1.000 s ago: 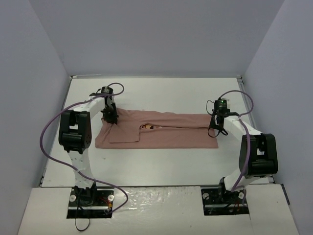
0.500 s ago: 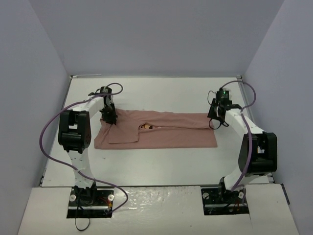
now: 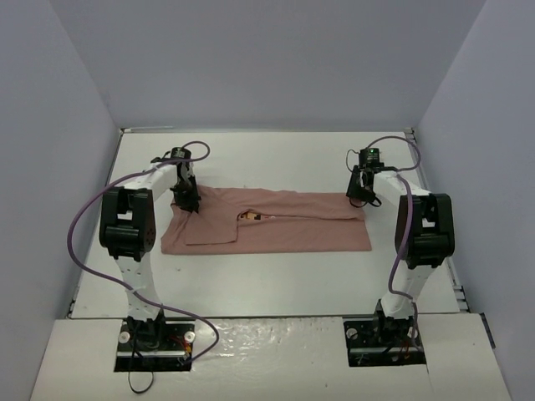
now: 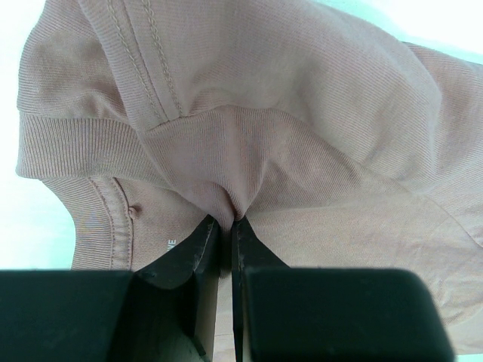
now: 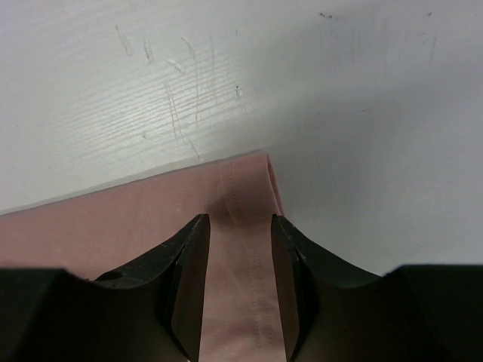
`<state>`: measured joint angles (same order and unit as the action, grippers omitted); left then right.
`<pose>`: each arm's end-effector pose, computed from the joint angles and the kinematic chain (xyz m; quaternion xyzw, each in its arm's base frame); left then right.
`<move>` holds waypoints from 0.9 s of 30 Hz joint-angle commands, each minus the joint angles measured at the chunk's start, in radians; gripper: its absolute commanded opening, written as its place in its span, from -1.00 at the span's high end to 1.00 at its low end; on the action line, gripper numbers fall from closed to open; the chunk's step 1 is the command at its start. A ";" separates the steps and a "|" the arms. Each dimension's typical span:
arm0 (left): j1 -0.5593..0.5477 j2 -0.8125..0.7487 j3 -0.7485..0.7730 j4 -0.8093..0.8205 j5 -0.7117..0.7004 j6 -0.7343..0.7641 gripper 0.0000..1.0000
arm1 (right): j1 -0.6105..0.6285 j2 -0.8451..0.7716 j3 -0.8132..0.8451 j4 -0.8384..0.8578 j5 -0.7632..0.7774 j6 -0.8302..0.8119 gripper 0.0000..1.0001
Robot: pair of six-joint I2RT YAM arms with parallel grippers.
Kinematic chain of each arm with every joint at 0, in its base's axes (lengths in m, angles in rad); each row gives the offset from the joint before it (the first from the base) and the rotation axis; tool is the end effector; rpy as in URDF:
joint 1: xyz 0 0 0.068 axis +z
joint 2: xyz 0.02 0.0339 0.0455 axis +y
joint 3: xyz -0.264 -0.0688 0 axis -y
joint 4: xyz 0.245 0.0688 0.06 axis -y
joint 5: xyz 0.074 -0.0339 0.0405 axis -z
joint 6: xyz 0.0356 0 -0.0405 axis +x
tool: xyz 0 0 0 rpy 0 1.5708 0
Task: Fold and stack the t-shirts
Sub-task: Fold the other side of the tshirt into a rectangle
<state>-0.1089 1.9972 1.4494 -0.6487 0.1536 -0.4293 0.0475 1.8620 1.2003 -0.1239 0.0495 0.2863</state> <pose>0.4065 -0.0499 0.1759 -0.1422 0.9694 -0.1220 0.1588 0.4030 0.0174 0.1857 0.1194 0.9159 0.0410 0.3810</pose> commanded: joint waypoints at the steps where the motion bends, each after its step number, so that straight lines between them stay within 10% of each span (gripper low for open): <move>1: 0.009 -0.034 0.033 -0.026 -0.002 0.005 0.96 | 0.001 0.002 0.052 0.006 -0.002 0.001 0.26; 16: 0.011 -0.020 0.028 -0.025 -0.003 0.006 0.96 | 0.000 0.074 0.098 0.007 0.015 -0.001 0.38; 27: 0.009 -0.008 0.028 -0.025 -0.025 0.018 0.96 | 0.000 0.048 0.146 0.003 0.041 -0.021 1.00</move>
<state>-0.1089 1.9976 1.4494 -0.6491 0.1536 -0.4278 0.0475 1.9488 1.2840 -0.1272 0.0528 0.2821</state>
